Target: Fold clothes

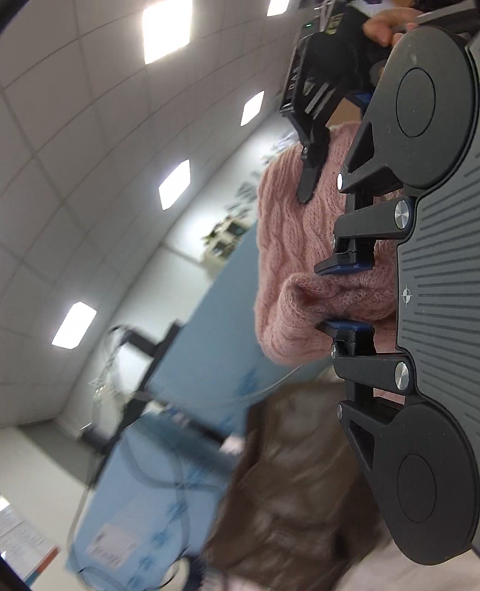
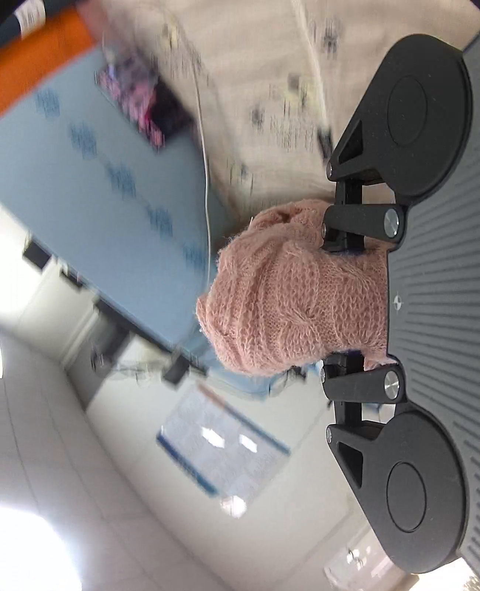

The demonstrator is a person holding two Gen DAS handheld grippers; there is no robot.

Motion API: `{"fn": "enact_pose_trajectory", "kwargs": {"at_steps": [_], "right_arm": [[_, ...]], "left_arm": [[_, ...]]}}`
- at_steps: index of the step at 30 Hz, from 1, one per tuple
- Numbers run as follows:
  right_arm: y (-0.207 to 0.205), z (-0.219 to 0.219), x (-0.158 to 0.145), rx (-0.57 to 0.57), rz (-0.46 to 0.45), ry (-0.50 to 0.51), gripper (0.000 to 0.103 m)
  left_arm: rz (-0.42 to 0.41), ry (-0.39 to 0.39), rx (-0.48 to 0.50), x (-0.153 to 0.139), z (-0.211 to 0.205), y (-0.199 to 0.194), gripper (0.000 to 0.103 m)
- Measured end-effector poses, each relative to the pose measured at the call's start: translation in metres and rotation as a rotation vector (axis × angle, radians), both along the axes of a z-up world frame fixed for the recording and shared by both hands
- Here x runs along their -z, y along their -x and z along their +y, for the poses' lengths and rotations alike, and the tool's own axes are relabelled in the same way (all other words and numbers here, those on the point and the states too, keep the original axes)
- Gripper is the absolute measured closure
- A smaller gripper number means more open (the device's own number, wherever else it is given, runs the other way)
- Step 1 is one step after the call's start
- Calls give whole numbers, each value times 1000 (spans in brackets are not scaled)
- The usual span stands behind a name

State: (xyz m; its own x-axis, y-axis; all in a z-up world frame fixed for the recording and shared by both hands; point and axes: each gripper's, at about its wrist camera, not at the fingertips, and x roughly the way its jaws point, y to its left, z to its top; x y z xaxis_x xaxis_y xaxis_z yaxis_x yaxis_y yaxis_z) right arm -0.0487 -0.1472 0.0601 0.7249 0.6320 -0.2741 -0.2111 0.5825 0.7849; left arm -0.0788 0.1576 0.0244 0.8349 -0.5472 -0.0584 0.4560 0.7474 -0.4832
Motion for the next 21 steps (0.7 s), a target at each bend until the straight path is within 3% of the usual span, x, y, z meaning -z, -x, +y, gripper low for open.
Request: {"fn": "enact_pose_trajectory", "kwargs": {"at_steps": [5,8,11,15,18,21], "right_arm": [[6,-54,33,80,123,161,62],[4,-78,63,96,182,225,60],[5,-97,88,123,210,242,51],[21,-109,88,169,135,308,37],[53,-116,61,238,12,368,31],[97,-130,22,330,-109,406,24]], "left_arm": [[140,-84,130,33,-61,-19,80],[181,-142,170,44,-82,-25,80],[190,-163,184,46,-88,-28,69],[210,-136,164,46,-84,-33,42],[198,-133,135,43,-81,-34,29],[182,-142,134,40,-81,-32,25]]}}
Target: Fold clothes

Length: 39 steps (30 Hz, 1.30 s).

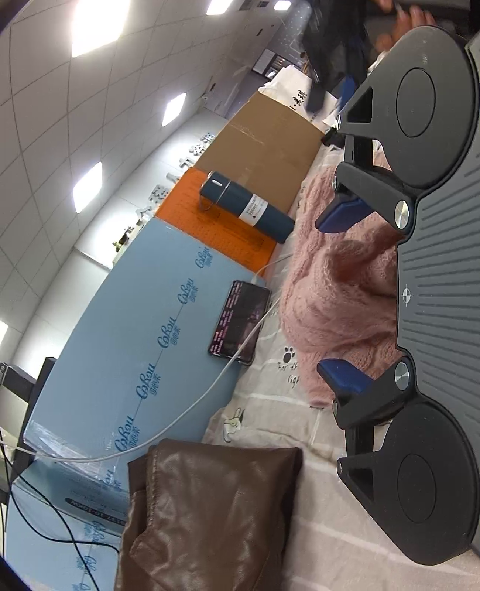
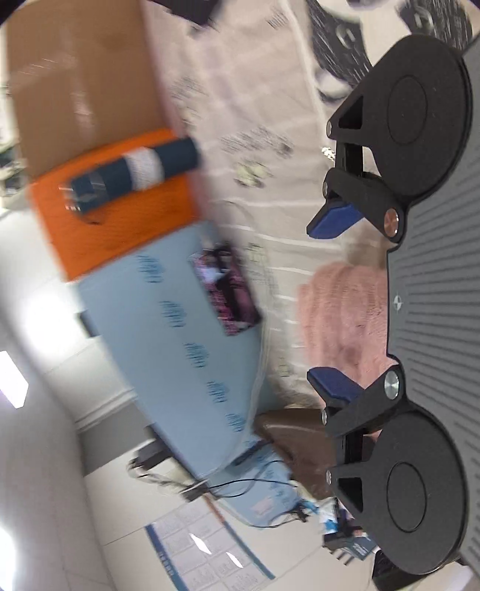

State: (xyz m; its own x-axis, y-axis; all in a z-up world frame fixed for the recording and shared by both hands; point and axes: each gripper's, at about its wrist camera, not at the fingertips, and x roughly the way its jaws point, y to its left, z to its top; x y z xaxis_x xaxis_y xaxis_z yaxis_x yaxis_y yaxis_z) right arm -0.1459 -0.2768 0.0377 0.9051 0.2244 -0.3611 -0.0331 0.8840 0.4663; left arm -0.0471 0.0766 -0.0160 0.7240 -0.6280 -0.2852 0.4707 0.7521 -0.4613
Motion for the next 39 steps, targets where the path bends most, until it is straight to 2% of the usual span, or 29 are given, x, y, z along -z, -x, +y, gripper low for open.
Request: {"fn": "enact_pose_trajectory", "kwargs": {"at_steps": [5,8,12,15,16,19,21,22,24,26,28,33,36,39], "right_arm": [[89,-12,-76,203,-152,183,20],[158,-17,-118,352,-224,286,13],[261,-10,-173,607,-335,447,8],[328,7,-213,877,-398,671,3],[345,15,-226,984,-403,776,2],[369,36,-253,1314,-338,1179,0],[359,36,-257,1502,-217,1534,0],[352,33,-256,1572,-152,1705,0],[330,21,-239,1606,-86,1965,0],[304,17,-208,1471,-118,2061,0],[274,19,-166,1247,-197,2019,0],[178,48,-38,650,-328,1627,0],[112,77,35,393,-312,1396,1],[66,118,70,187,-322,1181,1]], "left_arm": [[-34,-15,7,-3,0,6,20],[-70,-16,21,-6,1,13,16],[-113,-23,35,-10,2,22,11],[-136,-37,42,-12,2,27,10],[-144,-37,42,-13,3,28,10],[-171,-45,37,-17,5,33,8],[-190,-53,31,-19,6,36,7],[-199,-56,29,-20,6,38,7],[-227,-83,5,-22,9,42,6],[-256,-110,-18,-23,12,46,3],[-282,-149,-47,-25,15,48,3],[-281,-200,-130,-28,30,42,2],[-248,-198,-188,-28,39,32,2],[-194,-192,-221,-25,46,19,2]]}}
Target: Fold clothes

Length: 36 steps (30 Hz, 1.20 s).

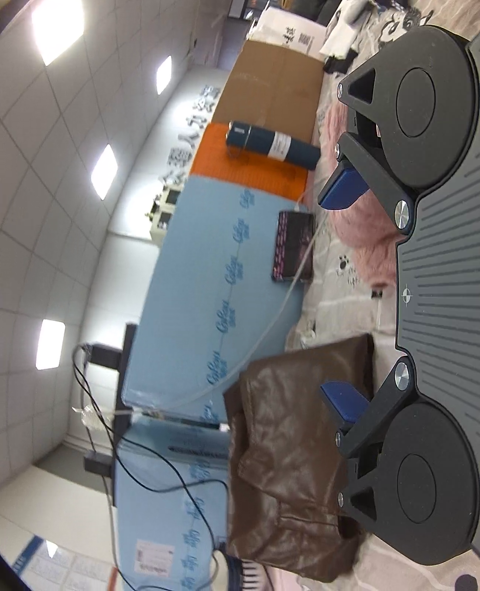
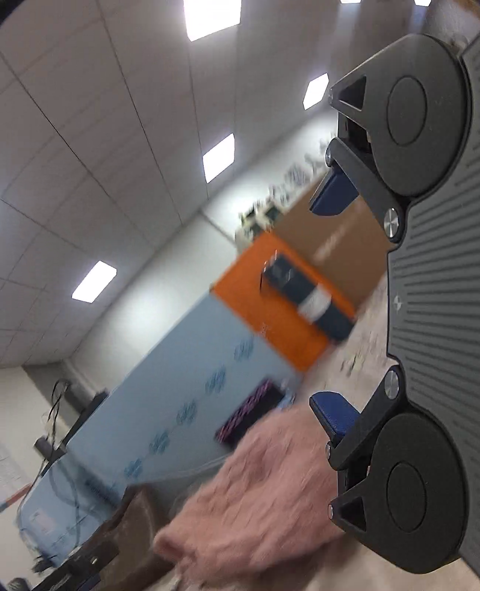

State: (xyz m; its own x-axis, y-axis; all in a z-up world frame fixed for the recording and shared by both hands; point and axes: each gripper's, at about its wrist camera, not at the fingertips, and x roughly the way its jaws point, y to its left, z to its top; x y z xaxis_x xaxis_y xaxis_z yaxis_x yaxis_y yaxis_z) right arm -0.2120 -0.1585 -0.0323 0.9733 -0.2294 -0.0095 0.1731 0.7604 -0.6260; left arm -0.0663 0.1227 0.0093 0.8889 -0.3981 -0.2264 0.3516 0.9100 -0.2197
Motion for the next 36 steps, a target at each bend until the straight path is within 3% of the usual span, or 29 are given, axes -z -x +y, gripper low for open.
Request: {"fn": "enact_pose_trajectory", "kwargs": {"at_steps": [3,7,8,11,12,13,14,16,19,22,23,24,25,26,30,32,34,36], "right_arm": [[-30,41,-2,-186,45,-195,1],[-81,67,-20,-369,211,-509,0],[-90,70,-20,-394,259,-559,0],[-123,80,-7,-329,344,-610,5],[-133,82,-3,-306,370,-629,17],[-142,77,0,-271,383,-667,37],[-144,69,0,-248,384,-723,47],[-142,47,-4,-259,368,-829,75],[-124,26,-11,-304,329,-892,82],[-97,4,-21,-324,219,-907,83],[-91,-4,-24,-329,181,-911,83],[-84,-10,-28,-326,145,-901,83],[-78,-15,-32,-322,108,-890,83],[-73,-22,-36,-310,65,-874,83],[-69,-53,-50,-257,-74,-892,83],[-65,-70,-58,-220,-143,-895,83],[-57,-86,-60,-175,-173,-903,83],[-52,-104,-57,-129,-170,-935,83]], "left_arm": [[46,27,-7,4,4,-12,2],[126,78,3,10,4,-34,2],[149,92,11,12,3,-40,2],[217,131,38,18,0,-57,3],[238,144,48,20,-1,-61,3],[256,156,62,23,-1,-65,3],[278,171,85,25,-2,-70,3],[323,199,132,31,-5,-79,3],[370,179,190,40,-20,-89,3],[399,110,264,50,-42,-92,8],[409,102,290,54,-47,-93,25],[419,95,316,57,-51,-93,58],[429,87,343,61,-56,-93,73],[439,80,369,65,-61,-94,81],[272,62,354,48,-58,-73,86],[196,70,293,39,-47,-64,86],[128,66,222,30,-37,-56,86],[119,59,191,29,-31,-53,85]]}}
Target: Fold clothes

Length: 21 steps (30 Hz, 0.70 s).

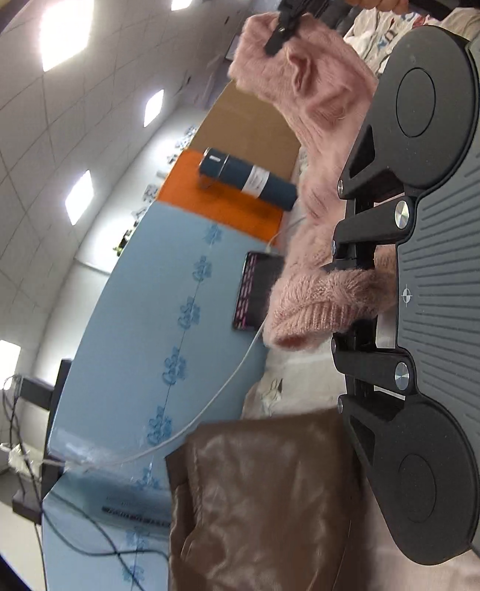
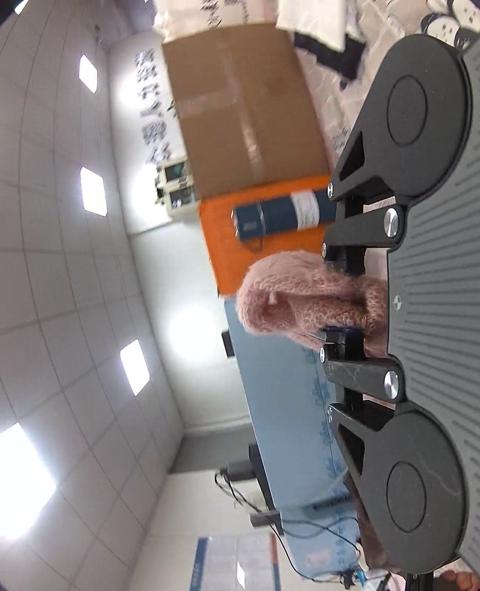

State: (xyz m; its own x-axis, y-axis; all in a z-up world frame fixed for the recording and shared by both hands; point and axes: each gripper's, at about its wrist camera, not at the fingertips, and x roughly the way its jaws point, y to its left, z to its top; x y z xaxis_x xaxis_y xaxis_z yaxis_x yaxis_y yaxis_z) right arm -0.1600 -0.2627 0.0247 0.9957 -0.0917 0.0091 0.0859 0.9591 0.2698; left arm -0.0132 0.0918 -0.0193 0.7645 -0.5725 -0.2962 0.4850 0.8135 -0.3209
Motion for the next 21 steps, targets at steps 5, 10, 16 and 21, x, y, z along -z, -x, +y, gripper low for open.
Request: {"fn": "enact_pose_trajectory", "kwargs": {"at_steps": [5,10,16,21], "right_arm": [[-1,-26,32,70,217,-18,83],[-3,-32,49,170,370,51,50],[17,-28,40,247,297,188,17],[17,-7,33,-73,257,145,5]], "left_arm": [[79,-64,48,11,-10,-5,81],[108,-163,26,17,-20,-7,68],[53,-201,-73,6,-10,-6,19],[23,-216,4,0,-18,-13,11]]}}
